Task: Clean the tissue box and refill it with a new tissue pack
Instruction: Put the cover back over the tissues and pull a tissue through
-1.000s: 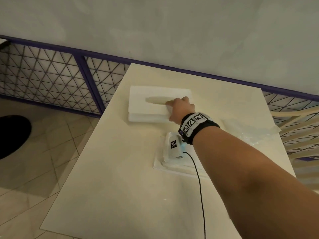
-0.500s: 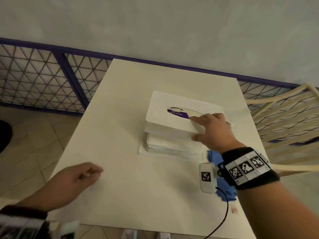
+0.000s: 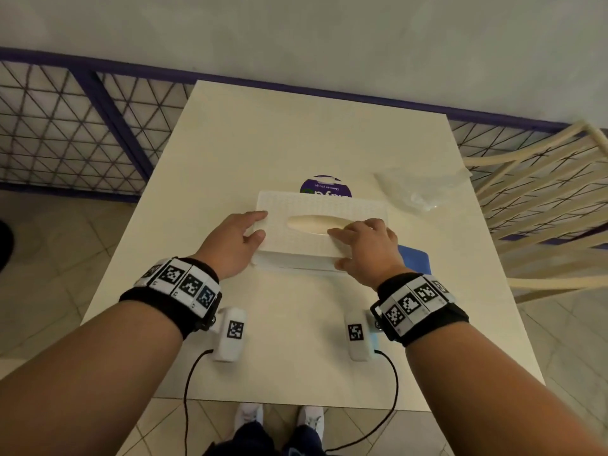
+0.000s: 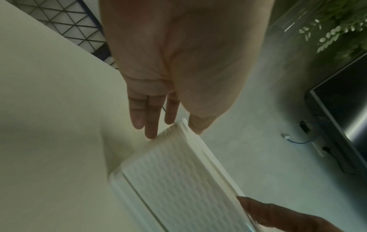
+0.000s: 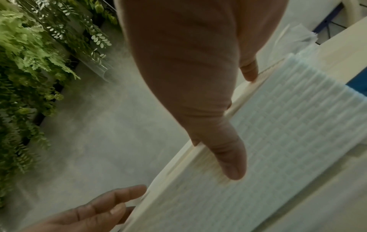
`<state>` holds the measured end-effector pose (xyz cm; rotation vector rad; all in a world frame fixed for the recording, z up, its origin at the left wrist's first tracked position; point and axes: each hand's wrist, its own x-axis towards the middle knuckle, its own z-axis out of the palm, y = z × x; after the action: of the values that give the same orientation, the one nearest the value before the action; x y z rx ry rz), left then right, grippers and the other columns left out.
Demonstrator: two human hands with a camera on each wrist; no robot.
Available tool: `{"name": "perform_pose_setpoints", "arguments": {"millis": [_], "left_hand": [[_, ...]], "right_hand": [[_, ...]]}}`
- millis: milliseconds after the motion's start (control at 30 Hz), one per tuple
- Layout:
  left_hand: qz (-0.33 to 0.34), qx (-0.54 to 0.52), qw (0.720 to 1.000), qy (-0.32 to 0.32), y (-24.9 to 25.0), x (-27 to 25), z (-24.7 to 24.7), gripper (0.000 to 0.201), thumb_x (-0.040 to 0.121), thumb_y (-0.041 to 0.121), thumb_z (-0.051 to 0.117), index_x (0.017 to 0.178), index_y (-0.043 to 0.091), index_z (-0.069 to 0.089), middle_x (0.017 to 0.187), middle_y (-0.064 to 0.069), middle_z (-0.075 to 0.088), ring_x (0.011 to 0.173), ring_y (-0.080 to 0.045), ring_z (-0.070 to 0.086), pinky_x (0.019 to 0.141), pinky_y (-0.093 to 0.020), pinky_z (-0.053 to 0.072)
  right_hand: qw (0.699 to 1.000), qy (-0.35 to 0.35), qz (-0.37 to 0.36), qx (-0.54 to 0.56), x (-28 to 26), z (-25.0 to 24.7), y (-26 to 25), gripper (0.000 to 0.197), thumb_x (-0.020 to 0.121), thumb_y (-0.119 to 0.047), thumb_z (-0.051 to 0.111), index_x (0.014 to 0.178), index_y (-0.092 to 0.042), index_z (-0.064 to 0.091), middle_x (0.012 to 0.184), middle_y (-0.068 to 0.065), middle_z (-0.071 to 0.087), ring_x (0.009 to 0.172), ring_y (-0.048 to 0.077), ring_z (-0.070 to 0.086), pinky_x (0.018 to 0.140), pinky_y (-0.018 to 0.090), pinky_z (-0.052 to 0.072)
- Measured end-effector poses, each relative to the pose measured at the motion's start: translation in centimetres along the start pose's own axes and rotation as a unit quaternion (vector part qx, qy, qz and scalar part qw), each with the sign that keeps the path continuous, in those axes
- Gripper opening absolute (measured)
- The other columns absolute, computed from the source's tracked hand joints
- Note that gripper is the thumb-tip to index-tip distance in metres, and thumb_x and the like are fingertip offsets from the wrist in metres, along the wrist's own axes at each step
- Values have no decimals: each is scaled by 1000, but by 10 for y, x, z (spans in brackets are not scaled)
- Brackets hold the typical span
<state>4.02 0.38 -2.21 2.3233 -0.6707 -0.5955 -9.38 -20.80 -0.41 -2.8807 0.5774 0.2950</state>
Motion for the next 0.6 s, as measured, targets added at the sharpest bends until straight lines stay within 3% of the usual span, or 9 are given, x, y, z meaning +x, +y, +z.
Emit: {"name": "perform_pose_setpoints", "arguments": {"millis": [200,267,333,400,467,600], "left_hand": [[-1,17,1000,3,-5,2,10,42,96,28,49,137,32,45,138,-1,44,91,-12,55,88,-22,35],[4,22,1000,9,-5,2,11,43,95,28,51,138,30,45,139,-1,43,92,-12,56,89,-23,37],[15,28,999,21,-4,2,10,45,95,29,50,140,27,43,145,0,36,104,-16,55,97,-28,40],[24,61,998,26,-1,5,9,48,97,31,46,143,26,37,152,2,26,123,-20,47,105,-35,38],[28,146,989,10,4,10,10,51,98,33,40,147,27,28,157,5,16,133,-24,38,109,-42,33],[-3,280,959,-37,13,16,16,55,99,37,32,150,29,12,160,11,3,137,-23,29,105,-46,26]], "right_hand": [[999,-31,11,-2,2,6,3,63,82,-41,66,138,-41,39,135,-6,46,129,25,30,106,46,27],[998,-30,27,56,1,1,6,63,79,-45,68,137,-41,42,137,-6,42,130,23,30,109,44,27],[983,25,68,167,2,-7,15,52,83,-45,65,133,-36,50,136,-5,43,128,22,34,110,44,31],[975,66,105,185,6,-12,29,46,91,-37,54,136,-31,47,140,0,41,129,25,36,109,44,34],[981,22,132,140,9,-14,43,56,92,-29,52,145,-27,32,150,2,31,133,30,32,110,46,33],[984,-91,138,72,13,-16,55,75,87,-36,61,148,-28,18,157,-5,20,136,32,27,109,53,32]]}}
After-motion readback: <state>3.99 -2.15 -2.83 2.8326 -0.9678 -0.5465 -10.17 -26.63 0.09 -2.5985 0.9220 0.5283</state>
